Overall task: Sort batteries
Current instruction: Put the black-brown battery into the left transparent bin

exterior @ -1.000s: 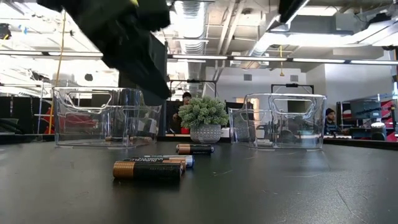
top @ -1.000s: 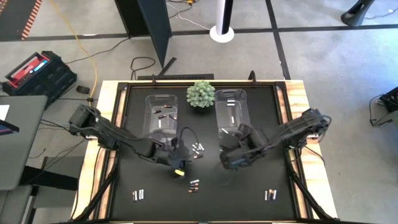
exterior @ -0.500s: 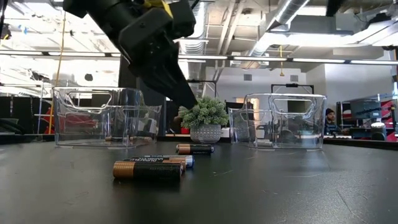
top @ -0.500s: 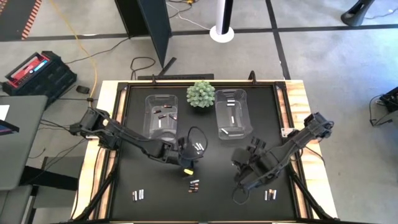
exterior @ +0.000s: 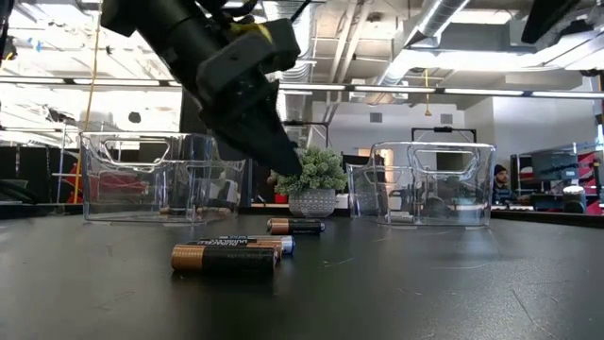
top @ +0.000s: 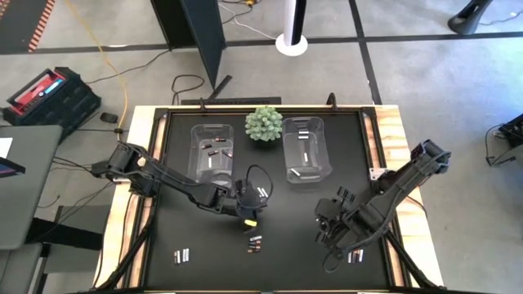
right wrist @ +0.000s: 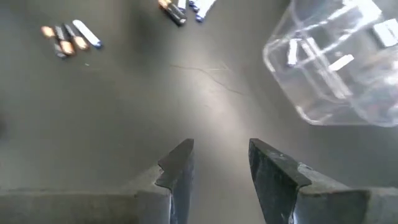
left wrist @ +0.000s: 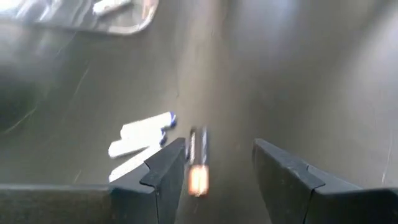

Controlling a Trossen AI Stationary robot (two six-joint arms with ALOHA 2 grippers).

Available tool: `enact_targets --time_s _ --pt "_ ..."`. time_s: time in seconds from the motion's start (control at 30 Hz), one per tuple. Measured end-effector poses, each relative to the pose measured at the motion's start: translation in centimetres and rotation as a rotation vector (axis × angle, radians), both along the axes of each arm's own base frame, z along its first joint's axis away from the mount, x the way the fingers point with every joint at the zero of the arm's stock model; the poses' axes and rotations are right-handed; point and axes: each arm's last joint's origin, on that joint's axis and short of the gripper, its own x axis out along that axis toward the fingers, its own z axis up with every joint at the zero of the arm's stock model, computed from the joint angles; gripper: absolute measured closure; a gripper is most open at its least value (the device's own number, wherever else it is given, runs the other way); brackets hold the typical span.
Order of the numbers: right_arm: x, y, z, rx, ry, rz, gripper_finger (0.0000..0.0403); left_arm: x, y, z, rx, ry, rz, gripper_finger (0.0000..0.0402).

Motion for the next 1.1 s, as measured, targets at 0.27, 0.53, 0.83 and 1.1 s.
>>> enact_targets --time_s 0.27,0.53,0.83,1.1 --pt "-1.5 -1.1 -1.0 0.062 -0.078 0.004 0.0235 0.9 -0.3 -2.9 0.0 0.04 0.008 0.0223" --pt "-1.9 -1.7 -0.9 0.067 -0.086 0.002 0.0235 1.2 -0.4 -4.4 -0.023 0.066 0.034 0.0223" --pt "-1.7 -2.0 -0.9 0.058 -0.082 0.008 0.0235 1.2 -0.4 -4.5 0.001 0.076 0.033 0.0224" --pt "-1.6 -2.1 -0.9 0.058 -0.083 0.007 0.0235 1.2 -0.4 -4.8 0.01 0.085 0.012 0.0248"
